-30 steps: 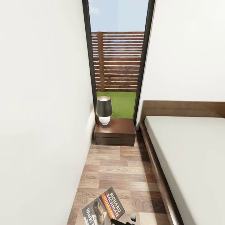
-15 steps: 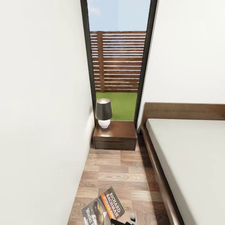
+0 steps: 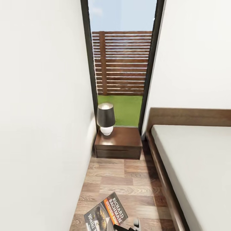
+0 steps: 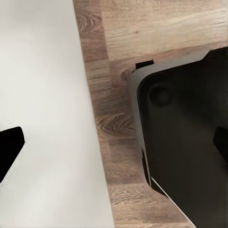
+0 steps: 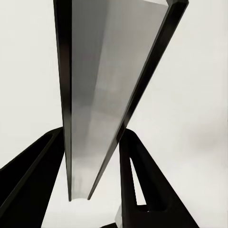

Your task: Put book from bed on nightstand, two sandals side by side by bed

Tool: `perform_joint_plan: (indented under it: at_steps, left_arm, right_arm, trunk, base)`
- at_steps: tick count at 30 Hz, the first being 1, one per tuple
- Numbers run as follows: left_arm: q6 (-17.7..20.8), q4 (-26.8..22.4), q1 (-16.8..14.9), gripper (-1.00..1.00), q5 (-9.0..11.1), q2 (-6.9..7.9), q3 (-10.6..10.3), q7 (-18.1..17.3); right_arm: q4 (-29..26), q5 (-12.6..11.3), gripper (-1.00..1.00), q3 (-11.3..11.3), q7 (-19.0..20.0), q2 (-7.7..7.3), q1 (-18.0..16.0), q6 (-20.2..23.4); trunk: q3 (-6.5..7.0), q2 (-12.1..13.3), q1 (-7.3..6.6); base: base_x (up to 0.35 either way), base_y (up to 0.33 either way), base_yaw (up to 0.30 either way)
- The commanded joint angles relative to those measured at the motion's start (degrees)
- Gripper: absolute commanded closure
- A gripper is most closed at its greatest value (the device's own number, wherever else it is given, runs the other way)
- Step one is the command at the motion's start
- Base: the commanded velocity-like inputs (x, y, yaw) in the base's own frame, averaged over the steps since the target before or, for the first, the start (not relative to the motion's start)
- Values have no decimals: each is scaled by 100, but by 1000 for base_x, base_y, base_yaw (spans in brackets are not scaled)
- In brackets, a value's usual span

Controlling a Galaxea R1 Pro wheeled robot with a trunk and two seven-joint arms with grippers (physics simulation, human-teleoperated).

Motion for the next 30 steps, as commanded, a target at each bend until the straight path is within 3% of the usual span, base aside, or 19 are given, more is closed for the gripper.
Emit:
perform_joint_plan:
  at_steps: [1, 30]
  left_arm:
    - [-16, 1, -3, -100, 52, 1, -51, 14]
    - [-16, 4, -3, -100, 44, -2, -59, 14]
  right_arm:
    - [-1, -7, 100, -21, 15, 1, -4, 27]
    - [2, -15, 100, -28, 13, 1, -4, 27]
  trunk:
    - [-11, -11, 6]
    - [-11, -11, 6]
  base:
    - [283, 0, 0]
    - [283, -4, 0]
